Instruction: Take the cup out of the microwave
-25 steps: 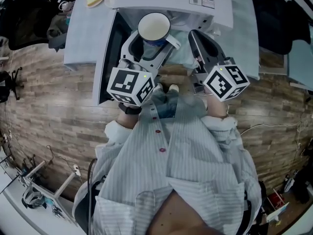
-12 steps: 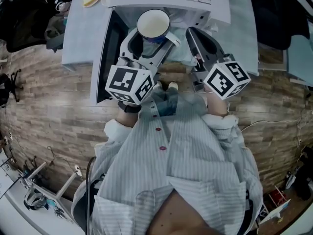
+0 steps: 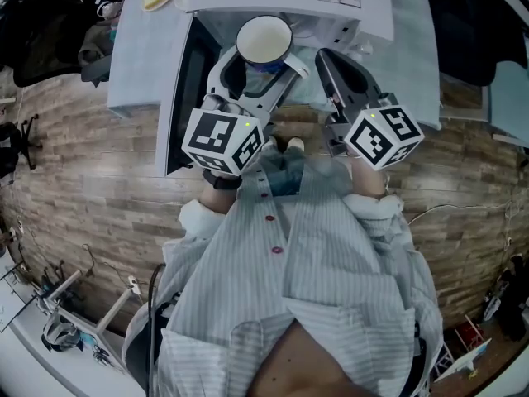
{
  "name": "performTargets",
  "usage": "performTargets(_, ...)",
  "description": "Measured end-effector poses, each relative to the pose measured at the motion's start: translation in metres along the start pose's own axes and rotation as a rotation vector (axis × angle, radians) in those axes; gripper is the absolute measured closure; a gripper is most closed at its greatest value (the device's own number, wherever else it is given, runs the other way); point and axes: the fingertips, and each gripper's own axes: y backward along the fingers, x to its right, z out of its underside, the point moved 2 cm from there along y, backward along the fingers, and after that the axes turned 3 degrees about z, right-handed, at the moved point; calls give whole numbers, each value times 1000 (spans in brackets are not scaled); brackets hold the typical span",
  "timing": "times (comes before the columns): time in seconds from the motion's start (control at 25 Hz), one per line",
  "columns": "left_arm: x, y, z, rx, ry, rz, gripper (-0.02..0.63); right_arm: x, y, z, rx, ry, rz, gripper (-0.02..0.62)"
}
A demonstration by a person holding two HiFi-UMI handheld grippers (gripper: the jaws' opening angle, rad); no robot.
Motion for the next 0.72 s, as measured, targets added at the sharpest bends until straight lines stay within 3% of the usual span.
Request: performTargets(0.72, -2, -6, 4, -9, 16, 3, 247, 8, -1, 5, -22, -16, 10, 563)
